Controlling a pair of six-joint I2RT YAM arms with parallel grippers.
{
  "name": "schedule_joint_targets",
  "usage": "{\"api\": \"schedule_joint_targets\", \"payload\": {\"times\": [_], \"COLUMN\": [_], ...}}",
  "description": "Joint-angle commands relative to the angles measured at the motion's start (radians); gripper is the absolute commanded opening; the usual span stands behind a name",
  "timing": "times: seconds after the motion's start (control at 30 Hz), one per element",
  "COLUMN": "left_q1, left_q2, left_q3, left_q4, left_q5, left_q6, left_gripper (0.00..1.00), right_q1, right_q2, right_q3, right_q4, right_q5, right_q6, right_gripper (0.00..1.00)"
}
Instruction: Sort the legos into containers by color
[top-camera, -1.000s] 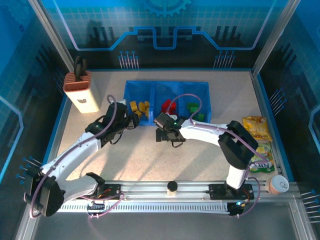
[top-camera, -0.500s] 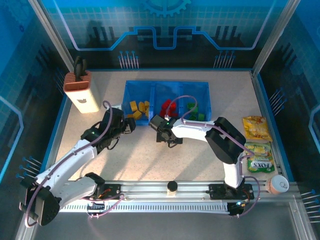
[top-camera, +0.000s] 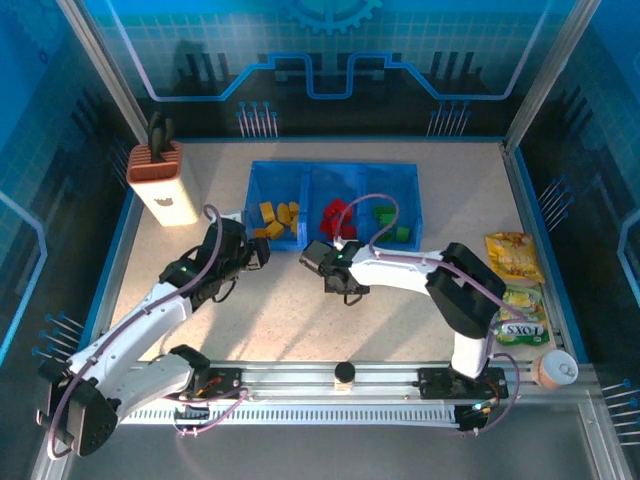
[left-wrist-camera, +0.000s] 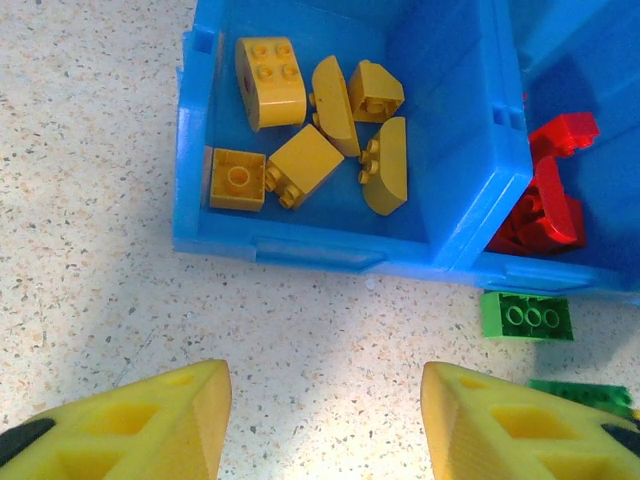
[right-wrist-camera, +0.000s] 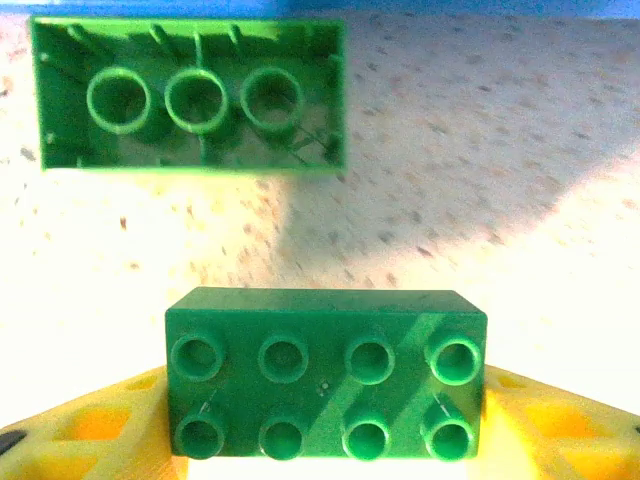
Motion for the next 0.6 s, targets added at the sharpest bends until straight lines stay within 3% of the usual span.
{"api": "schedule_joint_targets", "payload": {"times": [0.0,0.13,0.3,0.57], "left_q1": [-0.027,-0.082,-0.168,-0.299], "left_q2": [-0.014,-0.008,-0.001,0.030], "left_q3": [-0.020,-0.027,-0.057,-0.124], "left_q4": [-0.011,-0.010,0.000,0.045], "left_q5": [0.000,-0.010,-0.020,-0.024], "left_q6": [-0.012,-0.013,-0.023,-0.080], "left_gripper": [0.53,0.54,0.54,0.55], "right_q1": [0.008,-0.054,-0.230,-0.476], "right_q2": [-0.130,-0.236,-0.297,-0.196], "right_q3": [-0.028,-0.061,-0.059,0.021], "right_q4": [-0.092,-0.095,-0.044,0.020], "right_q5": [0.101,0.125,0.069,-0.072], "right_q6": [0.018,-0.034,-0.174,-0.335], "right_gripper": [0.59,0.59,0.60,0.60]}}
